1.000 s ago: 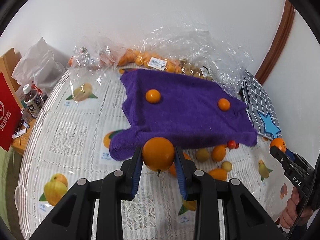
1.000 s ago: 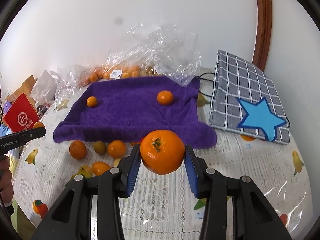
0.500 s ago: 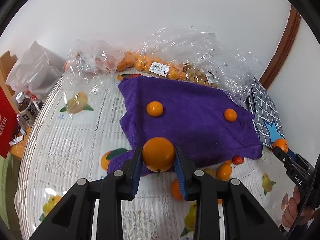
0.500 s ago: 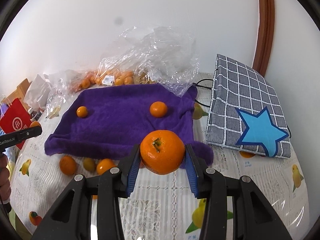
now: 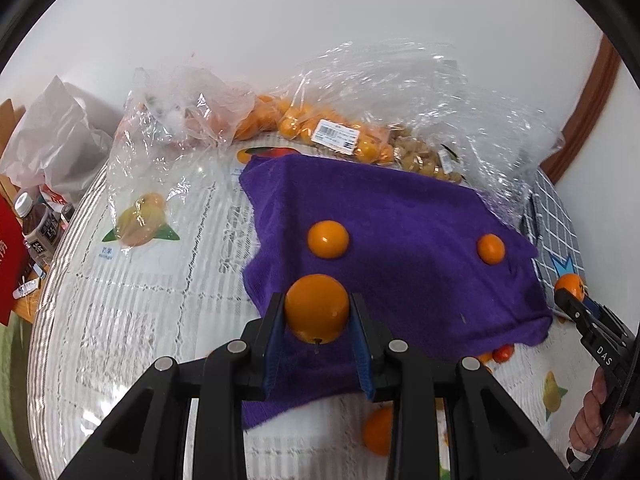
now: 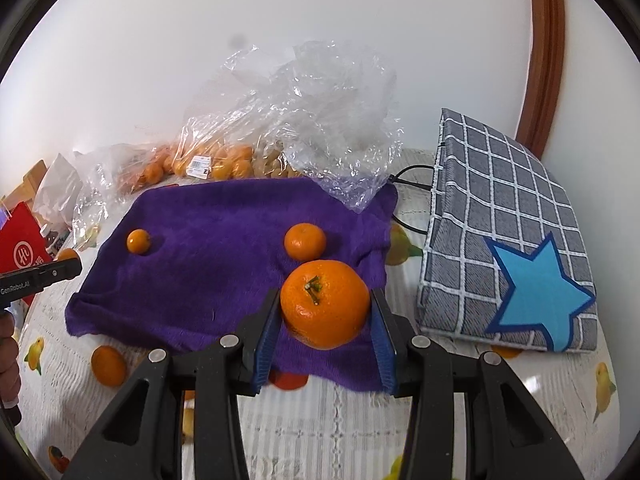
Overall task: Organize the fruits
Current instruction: 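Place the kumquat beside the other on the towel while the right places its orange, then open both grippers and withdraw from the towel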
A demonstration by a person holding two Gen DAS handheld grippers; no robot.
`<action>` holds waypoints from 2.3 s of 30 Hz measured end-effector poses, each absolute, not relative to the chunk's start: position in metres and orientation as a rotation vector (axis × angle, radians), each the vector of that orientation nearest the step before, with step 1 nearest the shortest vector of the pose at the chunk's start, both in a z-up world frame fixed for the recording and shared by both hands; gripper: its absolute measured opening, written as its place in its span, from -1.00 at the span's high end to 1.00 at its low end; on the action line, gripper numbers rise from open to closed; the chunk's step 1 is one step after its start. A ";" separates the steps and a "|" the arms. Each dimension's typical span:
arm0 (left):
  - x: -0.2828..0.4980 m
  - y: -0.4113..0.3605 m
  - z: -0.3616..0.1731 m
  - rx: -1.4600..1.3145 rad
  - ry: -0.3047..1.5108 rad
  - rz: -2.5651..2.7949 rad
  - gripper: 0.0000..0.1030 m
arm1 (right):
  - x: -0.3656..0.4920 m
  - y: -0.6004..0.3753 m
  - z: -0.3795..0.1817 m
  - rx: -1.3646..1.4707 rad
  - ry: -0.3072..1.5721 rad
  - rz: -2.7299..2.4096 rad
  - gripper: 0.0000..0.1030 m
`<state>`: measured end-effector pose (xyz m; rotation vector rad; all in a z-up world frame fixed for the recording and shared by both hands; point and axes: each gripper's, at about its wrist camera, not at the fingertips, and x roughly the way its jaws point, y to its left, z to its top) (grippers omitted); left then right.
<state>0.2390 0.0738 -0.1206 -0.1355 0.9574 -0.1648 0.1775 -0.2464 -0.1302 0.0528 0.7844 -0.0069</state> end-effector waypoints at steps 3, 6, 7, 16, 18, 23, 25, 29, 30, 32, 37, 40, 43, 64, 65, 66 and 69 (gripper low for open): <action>0.251 0.076 -0.127 -0.145 0.971 -0.156 0.42 | 0.192 -0.246 -0.138 0.059 0.798 -0.001 0.17; 0.261 0.075 -0.134 -0.153 0.985 -0.153 0.42 | 0.205 -0.243 -0.147 0.061 0.812 0.012 0.18; 0.264 0.073 -0.137 -0.151 0.990 -0.153 0.42 | 0.208 -0.242 -0.149 0.061 0.816 0.015 0.18; 0.277 0.060 -0.141 -0.062 0.968 -0.139 0.42 | 0.242 -0.233 -0.178 0.043 0.869 0.040 0.18; 0.279 0.058 -0.142 -0.051 0.964 -0.142 0.42 | 0.246 -0.232 -0.181 0.033 0.874 0.042 0.18; 0.284 0.049 -0.147 -0.048 0.982 -0.167 0.42 | 0.252 -0.231 -0.189 0.038 0.887 0.040 0.18; 0.283 0.045 -0.150 -0.036 0.990 -0.170 0.42 | 0.253 -0.230 -0.191 0.036 0.888 0.042 0.18; 0.283 0.045 -0.157 -0.049 1.004 -0.176 0.42 | 0.256 -0.228 -0.193 0.031 0.895 0.045 0.18; 0.283 0.045 -0.158 -0.049 1.005 -0.177 0.42 | 0.256 -0.227 -0.194 0.029 0.897 0.045 0.18; 0.283 0.043 -0.158 -0.045 1.012 -0.179 0.42 | 0.257 -0.227 -0.195 0.028 0.901 0.043 0.17; 0.285 0.040 -0.163 -0.039 1.028 -0.180 0.42 | 0.257 -0.227 -0.195 0.022 0.901 0.042 0.16; 0.284 0.038 -0.162 -0.025 1.024 -0.183 0.37 | 0.256 -0.229 -0.194 0.026 0.903 0.041 0.02; 0.282 0.034 -0.160 -0.020 1.038 -0.208 0.16 | 0.251 -0.230 -0.190 0.028 0.896 0.044 -0.20; 0.210 0.067 -0.113 -0.098 0.926 -0.173 -0.11 | 0.170 -0.209 -0.135 -0.009 0.769 -0.027 -0.36; 0.206 0.069 -0.113 -0.111 0.930 -0.178 -0.11 | 0.168 -0.208 -0.136 0.000 0.782 -0.020 -0.36; 0.203 0.072 -0.114 -0.124 0.937 -0.183 -0.11 | 0.165 -0.208 -0.137 0.006 0.791 -0.013 -0.36; 0.195 0.076 -0.117 -0.138 0.946 -0.183 -0.11 | 0.158 -0.205 -0.142 0.017 0.820 0.013 -0.36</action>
